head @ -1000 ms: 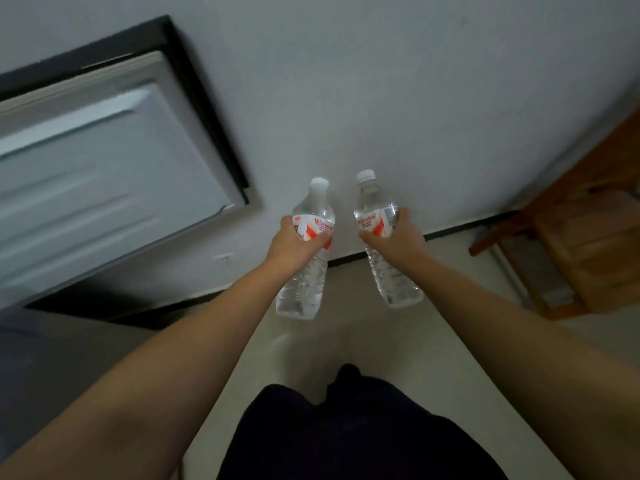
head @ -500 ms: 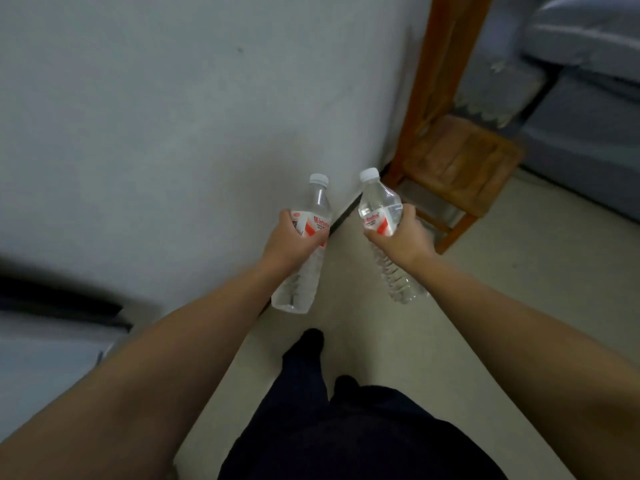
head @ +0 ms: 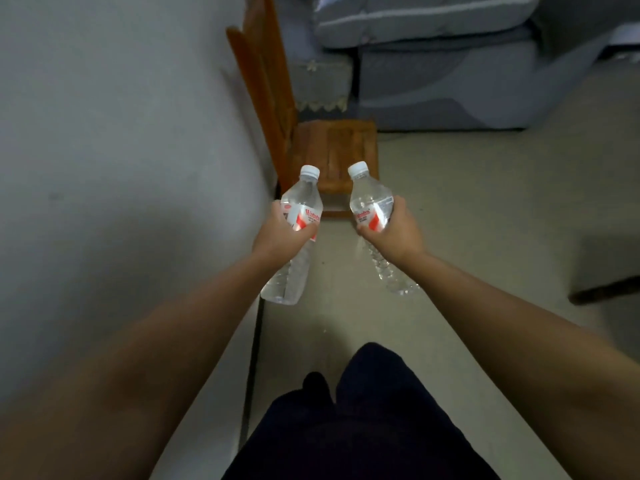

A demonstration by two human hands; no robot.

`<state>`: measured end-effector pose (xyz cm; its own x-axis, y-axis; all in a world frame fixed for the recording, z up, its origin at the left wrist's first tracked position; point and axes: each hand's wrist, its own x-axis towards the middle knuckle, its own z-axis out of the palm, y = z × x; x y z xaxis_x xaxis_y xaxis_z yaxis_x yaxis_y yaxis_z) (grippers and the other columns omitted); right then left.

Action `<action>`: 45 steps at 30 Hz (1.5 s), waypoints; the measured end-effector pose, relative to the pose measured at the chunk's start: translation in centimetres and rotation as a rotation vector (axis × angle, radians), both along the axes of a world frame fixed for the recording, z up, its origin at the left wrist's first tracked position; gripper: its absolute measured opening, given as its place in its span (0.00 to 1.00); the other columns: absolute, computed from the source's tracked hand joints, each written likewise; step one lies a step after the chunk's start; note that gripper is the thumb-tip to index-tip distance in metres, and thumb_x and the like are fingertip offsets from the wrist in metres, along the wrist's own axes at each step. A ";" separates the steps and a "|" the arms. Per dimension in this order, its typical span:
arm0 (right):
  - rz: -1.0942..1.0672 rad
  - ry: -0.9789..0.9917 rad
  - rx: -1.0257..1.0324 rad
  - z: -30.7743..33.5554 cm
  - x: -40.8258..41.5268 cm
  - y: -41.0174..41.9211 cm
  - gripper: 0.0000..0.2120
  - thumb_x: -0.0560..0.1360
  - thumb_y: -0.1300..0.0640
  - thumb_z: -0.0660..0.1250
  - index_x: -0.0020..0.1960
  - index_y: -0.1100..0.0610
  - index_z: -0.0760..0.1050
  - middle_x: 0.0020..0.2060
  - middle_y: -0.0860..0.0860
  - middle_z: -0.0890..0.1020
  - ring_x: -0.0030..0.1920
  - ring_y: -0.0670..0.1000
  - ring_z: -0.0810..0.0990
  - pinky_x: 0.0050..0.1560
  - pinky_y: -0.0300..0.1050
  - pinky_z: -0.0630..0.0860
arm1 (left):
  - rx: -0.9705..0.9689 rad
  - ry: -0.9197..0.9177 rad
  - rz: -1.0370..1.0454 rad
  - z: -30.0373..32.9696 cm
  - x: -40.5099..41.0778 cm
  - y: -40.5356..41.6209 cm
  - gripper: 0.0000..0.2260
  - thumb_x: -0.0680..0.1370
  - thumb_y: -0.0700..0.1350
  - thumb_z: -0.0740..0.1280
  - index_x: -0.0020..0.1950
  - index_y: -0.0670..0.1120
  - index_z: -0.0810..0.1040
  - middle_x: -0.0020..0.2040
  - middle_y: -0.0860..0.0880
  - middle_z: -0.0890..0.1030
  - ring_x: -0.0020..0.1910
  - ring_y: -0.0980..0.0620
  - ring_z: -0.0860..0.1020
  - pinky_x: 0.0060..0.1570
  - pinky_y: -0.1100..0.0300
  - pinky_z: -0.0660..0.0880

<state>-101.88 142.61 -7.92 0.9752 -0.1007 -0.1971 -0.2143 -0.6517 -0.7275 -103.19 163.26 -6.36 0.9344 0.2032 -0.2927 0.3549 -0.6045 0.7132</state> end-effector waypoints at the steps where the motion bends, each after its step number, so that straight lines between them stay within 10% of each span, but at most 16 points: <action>1: -0.016 -0.003 -0.005 -0.1 0.0 -0.5 0.34 0.69 0.46 0.74 0.69 0.53 0.63 0.62 0.52 0.75 0.58 0.54 0.77 0.54 0.46 0.74 | -0.001 0.012 -0.022 -0.1 0.5 -0.4 0.31 0.74 0.55 0.70 0.70 0.47 0.61 0.62 0.47 0.74 0.59 0.46 0.76 0.58 0.51 0.75; 45: -1.307 0.064 -0.079 1.4 22.2 -44.0 0.35 0.69 0.42 0.71 0.68 0.56 0.62 0.61 0.56 0.74 0.58 0.58 0.77 0.53 0.50 0.73 | -0.043 -0.022 -1.243 -0.2 43.7 -57.8 0.32 0.61 0.62 0.71 0.61 0.55 0.67 0.53 0.53 0.78 0.49 0.50 0.80 0.53 0.49 0.78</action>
